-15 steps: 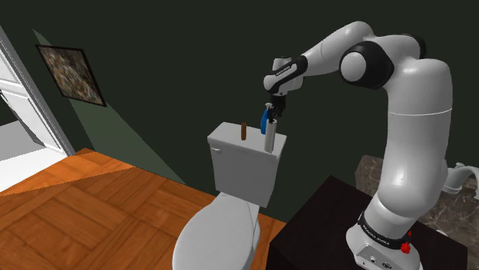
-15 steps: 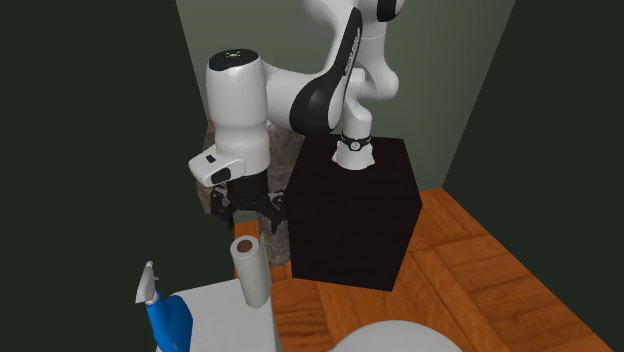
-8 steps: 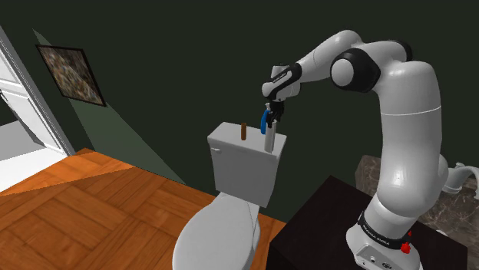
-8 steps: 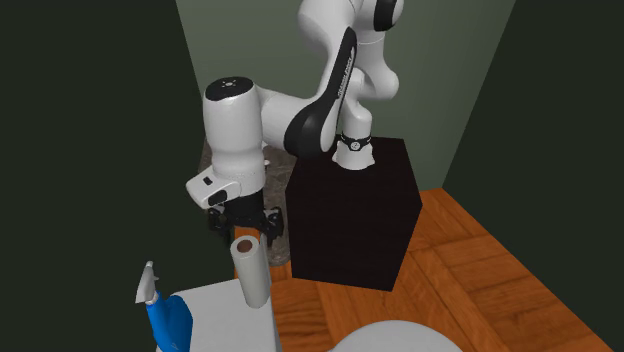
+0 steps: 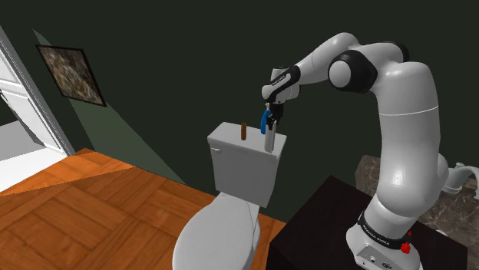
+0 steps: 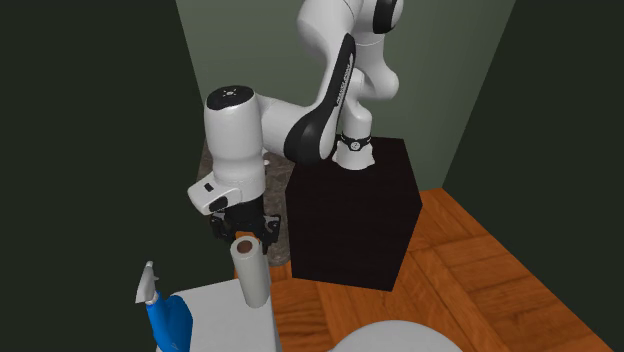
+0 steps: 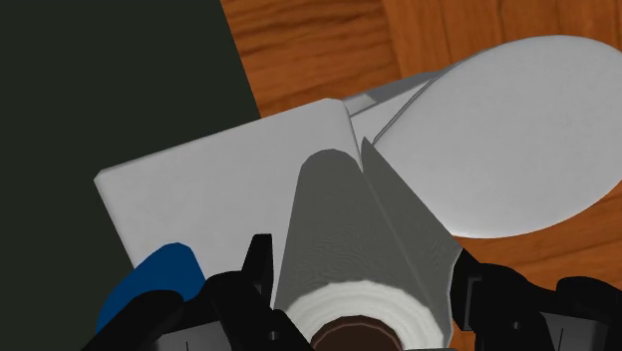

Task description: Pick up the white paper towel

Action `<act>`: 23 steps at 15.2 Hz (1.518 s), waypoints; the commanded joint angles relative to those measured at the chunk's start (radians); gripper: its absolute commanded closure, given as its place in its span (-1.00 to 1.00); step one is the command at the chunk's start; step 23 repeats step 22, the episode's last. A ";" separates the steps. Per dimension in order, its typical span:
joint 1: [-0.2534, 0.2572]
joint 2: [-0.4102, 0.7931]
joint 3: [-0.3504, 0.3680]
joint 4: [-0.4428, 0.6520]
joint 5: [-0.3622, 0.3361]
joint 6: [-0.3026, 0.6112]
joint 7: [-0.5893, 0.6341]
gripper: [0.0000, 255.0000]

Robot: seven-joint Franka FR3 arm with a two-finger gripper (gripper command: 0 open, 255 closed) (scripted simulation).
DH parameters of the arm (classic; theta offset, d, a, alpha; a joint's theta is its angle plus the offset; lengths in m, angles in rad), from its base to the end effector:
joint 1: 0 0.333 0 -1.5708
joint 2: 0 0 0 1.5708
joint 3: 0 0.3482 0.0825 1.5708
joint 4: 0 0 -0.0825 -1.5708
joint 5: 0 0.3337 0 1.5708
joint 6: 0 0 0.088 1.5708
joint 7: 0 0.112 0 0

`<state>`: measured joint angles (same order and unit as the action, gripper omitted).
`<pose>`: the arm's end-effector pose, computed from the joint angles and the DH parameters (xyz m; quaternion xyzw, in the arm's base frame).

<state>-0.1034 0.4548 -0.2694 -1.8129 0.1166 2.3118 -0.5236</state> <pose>0.5932 -0.2080 0.3593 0.9980 0.0522 0.0224 0.0263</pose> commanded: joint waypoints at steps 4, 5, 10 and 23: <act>0.000 0.000 -0.001 0.000 -0.001 0.000 0.000 1.00; -0.001 0.002 -0.001 -0.002 0.000 0.003 0.000 1.00; 0.004 -0.035 -0.008 0.016 -0.013 -0.050 0.007 1.00; 0.011 -0.097 -0.019 0.069 -0.035 -0.163 0.018 1.00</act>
